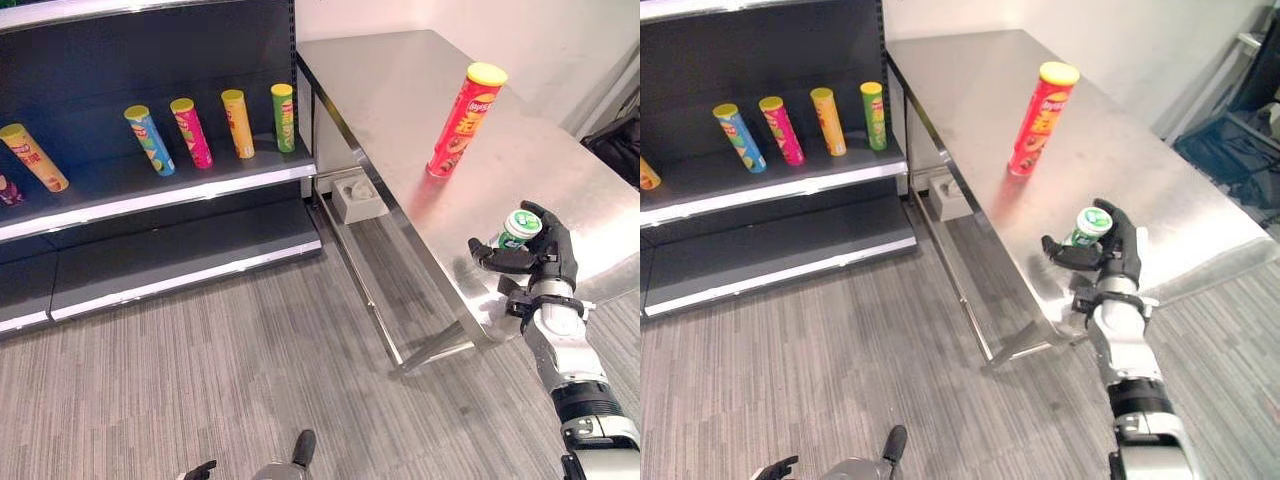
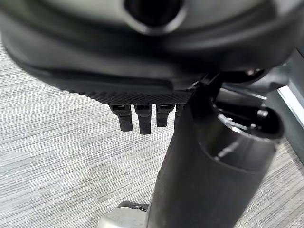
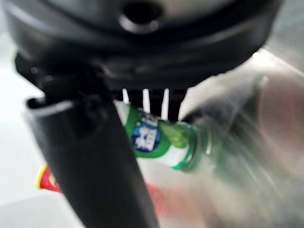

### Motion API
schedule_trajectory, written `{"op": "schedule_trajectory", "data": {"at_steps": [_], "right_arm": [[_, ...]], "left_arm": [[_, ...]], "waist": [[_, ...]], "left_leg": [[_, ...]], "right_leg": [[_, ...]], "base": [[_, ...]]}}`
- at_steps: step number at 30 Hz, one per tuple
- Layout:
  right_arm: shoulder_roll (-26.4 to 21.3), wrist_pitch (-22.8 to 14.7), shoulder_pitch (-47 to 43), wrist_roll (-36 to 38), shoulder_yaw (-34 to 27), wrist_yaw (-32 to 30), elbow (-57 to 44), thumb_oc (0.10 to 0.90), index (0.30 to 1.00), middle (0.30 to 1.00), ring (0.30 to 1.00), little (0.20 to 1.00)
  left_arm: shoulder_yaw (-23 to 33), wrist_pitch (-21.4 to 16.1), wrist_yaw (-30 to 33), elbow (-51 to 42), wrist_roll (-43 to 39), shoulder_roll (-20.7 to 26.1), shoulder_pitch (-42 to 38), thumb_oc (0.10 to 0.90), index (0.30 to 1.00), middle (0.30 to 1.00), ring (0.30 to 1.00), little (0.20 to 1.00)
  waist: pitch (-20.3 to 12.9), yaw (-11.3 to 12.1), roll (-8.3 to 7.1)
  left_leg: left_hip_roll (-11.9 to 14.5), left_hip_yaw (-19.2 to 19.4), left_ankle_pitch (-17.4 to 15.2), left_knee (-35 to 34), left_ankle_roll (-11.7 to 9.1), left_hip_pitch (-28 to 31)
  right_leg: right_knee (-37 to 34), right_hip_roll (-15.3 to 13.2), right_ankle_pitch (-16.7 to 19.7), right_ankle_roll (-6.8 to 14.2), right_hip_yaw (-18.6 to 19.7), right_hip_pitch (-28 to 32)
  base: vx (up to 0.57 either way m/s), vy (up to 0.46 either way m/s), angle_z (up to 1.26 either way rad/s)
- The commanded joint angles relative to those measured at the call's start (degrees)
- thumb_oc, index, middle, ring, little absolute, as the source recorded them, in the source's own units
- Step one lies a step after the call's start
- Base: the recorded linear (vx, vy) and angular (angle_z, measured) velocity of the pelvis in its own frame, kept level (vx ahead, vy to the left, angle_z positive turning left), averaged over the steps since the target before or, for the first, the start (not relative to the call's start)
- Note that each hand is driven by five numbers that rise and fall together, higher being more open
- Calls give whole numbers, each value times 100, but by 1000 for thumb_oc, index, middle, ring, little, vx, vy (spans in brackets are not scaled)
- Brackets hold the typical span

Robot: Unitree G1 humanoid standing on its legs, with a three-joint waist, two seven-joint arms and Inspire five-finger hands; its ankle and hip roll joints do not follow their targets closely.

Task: Put the goods on the table back onto the shelves and tidy them up.

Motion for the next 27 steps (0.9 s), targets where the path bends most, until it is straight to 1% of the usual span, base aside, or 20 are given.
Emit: {"op": "schedule_trajectory", "data": {"at_steps": [1, 8, 10, 13, 14, 15, 18, 20, 21, 23, 24, 25, 26, 27], "right_arm": [[-604, -314, -480, -215, 35, 15, -373, 400, 300, 300, 300, 300], [-716, -319, -229, -396, -162, -11, -586, 400, 300, 300, 300, 300], [-756, -311, -133, -453, -249, -3, -742, 400, 300, 300, 300, 300], [-938, -388, 65, -449, -526, 126, -1562, 400, 300, 300, 300, 300], [-936, -382, 76, -451, -534, 126, -1574, 400, 300, 300, 300, 300], [-978, -450, 117, -373, -644, 206, -1910, 400, 300, 300, 300, 300], [-1068, -563, 158, -282, -801, 347, -2421, 400, 300, 300, 300, 300], [-1170, -681, 142, -170, -928, 440, -2760, 400, 300, 300, 300, 300], [-1168, -676, 155, -169, -941, 443, -2771, 400, 300, 300, 300, 300], [-1247, -785, 39, -50, -981, 477, -2994, 400, 300, 300, 300, 300], [-1312, -883, -105, 94, -960, 519, -3179, 400, 300, 300, 300, 300], [-1312, -880, -107, 95, -960, 520, -3182, 400, 300, 300, 300, 300], [-1394, -920, -166, 93, -1020, 478, -3263, 400, 300, 300, 300, 300], [-1467, -901, -183, 75, -1066, 463, -3281, 400, 300, 300, 300, 300]], "left_arm": [[-267, -53, 152, -17, -58, 283, -135, 800, 900, 900, 900, 900], [-199, -56, 188, -49, 0, 292, -150, 800, 900, 900, 900, 900], [-153, -46, 203, -46, 21, 302, -171, 800, 900, 900, 900, 900], [-22, -31, 180, -147, 52, 350, -158, 800, 900, 900, 900, 900], [-24, -29, 180, -149, 53, 351, -156, 800, 900, 900, 900, 900], [13, -35, 162, -177, 48, 363, -158, 800, 900, 900, 900, 900], [43, -49, 106, -256, 46, 385, -144, 800, 900, 900, 900, 900], [42, -67, 43, -340, 61, 407, -140, 800, 900, 900, 900, 900], [37, -65, 42, -342, 61, 410, -142, 800, 900, 900, 900, 900], [-2, -88, 19, -451, 51, 421, -152, 800, 900, 900, 900, 900], [16, -116, 39, -581, -42, 446, -181, 800, 900, 900, 900, 900], [18, -112, 39, -585, -44, 445, -182, 800, 900, 900, 900, 900], [13, -125, 39, -638, -86, 451, -221, 800, 900, 900, 900, 900], [-7, -135, 24, -716, -64, 454, -241, 800, 900, 900, 900, 900]], "waist": [[-233, 217, 54], [-255, 170, 35], [-267, 124, 28], [-312, 48, 25], [-312, 50, 26], [-328, 32, 29], [-336, 33, 23], [-307, 64, 6], [-315, 53, 6], [-247, 100, -1], [-129, 158, -22], [-134, 135, -22], [16, 153, -31], [71, 131, -42]], "left_leg": [[590, 93, -812, 47, -395, 477], [627, 119, -850, 47, -404, 525], [641, 140, -862, 47, -410, 551], [695, 172, -868, 47, -449, 618], [696, 171, -868, 47, -450, 620], [723, 170, -857, 47, -481, 622], [777, 128, -810, 47, -545, 594], [836, 41, -707, 47, -649, 489], [838, 23, -704, 47, -654, 476], [925, -112, -557, 47, -755, 303], [961, -247, -435, 47, -786, 96], [959, -269, -429, 47, -789, 81], [1014, -145, -350, 177, -846, -115], [1084, 39, -316, 308, -864, -261]], "right_leg": [[36, -461, 155, 507, -126, -145], [36, -458, 146, 499, -95, -136], [36, -447, 142, 497, -79, -125], [36, -411, 116, 469, -62, -73], [36, -410, 116, 469, -63, -71], [36, -388, 102, 450, -57, -61], [36, -330, 74, 412, -88, -57], [36, -237, 30, 352, -130, -75], [36, -233, 28, 348, -147, -80], [36, -121, -16, 289, -222, -151], [36, -33, -49, 238, -294, -226], [36, -31, -52, 236, -316, -230], [36, -47, -103, 216, -444, -211], [36, -90, -84, 227, -544, -206]], "base": [[13, 0, 3], [-2, -3, 2], [0, 0, 0], [-46, -60, -2], [-40, -62, 1], [-35, -56, 1], [-54, -85, 2], [-85, -110, 7], [-121, -138, 18], [-169, -148, 40], [-152, -104, 64], [-195, -91, 87], [-120, 10, 69], [-138, 62, 81]]}}
